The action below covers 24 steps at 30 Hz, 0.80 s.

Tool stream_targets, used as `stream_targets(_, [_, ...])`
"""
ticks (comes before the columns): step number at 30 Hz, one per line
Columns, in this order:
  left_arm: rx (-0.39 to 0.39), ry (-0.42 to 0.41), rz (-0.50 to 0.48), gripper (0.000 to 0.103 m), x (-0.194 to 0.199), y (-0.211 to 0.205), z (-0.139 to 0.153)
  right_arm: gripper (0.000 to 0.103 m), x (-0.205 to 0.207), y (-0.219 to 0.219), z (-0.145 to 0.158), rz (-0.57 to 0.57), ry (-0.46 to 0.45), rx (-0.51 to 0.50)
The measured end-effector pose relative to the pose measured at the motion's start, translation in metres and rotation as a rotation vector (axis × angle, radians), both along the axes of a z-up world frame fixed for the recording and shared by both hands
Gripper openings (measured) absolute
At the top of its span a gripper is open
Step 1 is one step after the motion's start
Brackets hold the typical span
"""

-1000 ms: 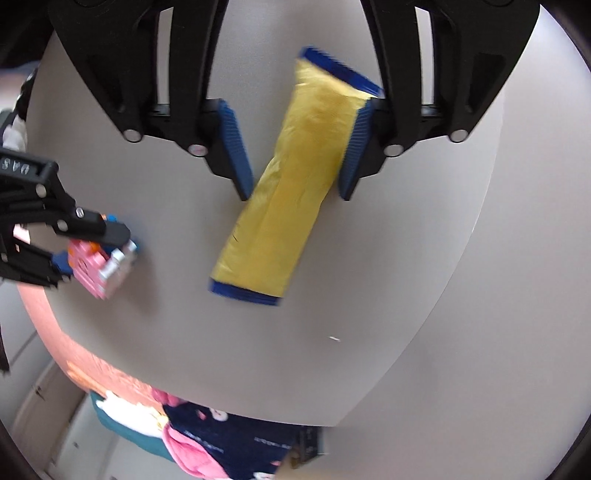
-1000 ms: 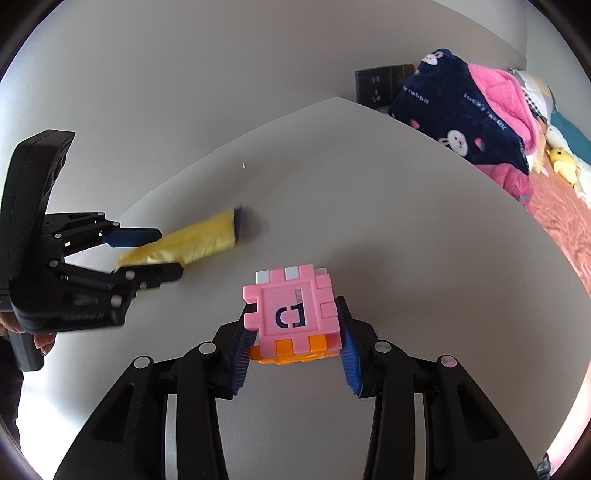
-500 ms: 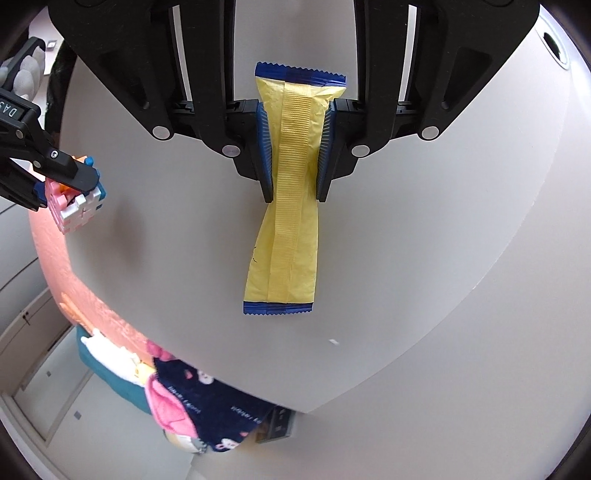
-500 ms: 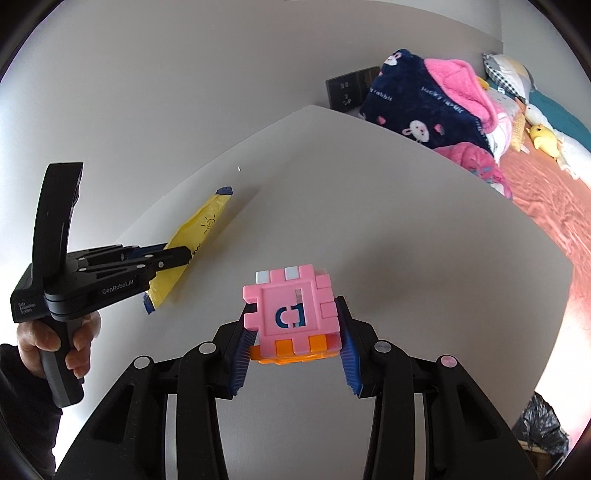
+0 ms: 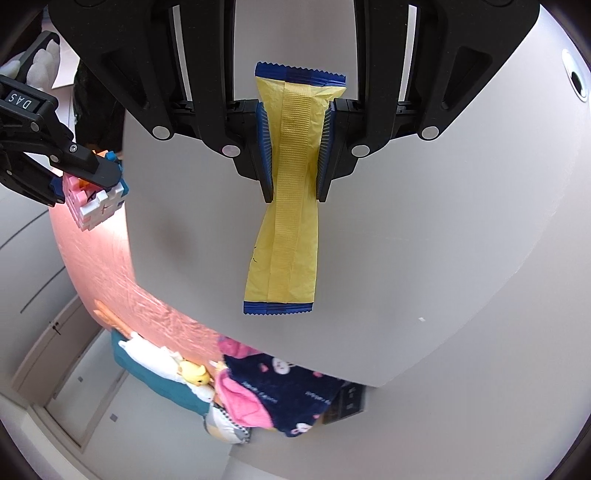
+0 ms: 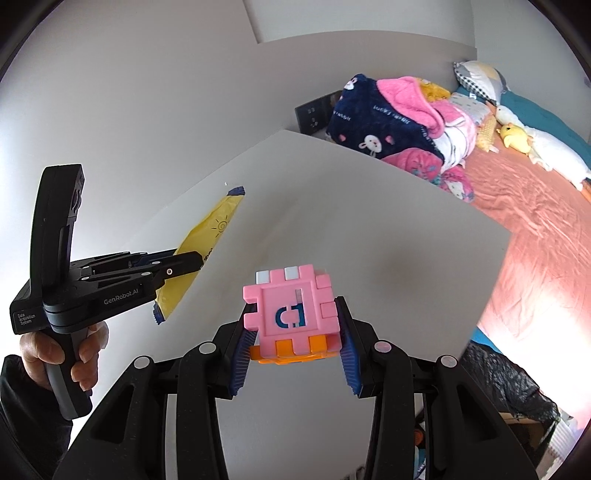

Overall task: Collect trash
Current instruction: 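Carry the yellow wrapper and pink block over the black bag and open both tools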

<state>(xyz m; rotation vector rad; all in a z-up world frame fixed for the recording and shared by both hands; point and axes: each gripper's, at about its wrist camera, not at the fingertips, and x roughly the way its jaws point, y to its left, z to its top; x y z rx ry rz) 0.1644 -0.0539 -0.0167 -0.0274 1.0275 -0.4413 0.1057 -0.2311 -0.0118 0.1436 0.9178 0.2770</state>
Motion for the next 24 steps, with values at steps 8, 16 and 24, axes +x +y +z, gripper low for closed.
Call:
stream_targets(8, [-0.011,-0.011,-0.076,0.022,-0.02,-0.047,0.01,0.043,-0.035,-0.033,0.012,-0.047,-0.023,0.006])
stream_targets(16, [-0.006,-0.016,-0.161,0.022,-0.039,-0.085,0.015,0.043,-0.064,-0.058,0.016,-0.089,-0.03,0.002])
stream_targets(24, [-0.011,-0.028,-0.228,0.022,-0.053,-0.111,0.019,0.043,-0.088,-0.076,0.021,-0.127,-0.042,-0.004])
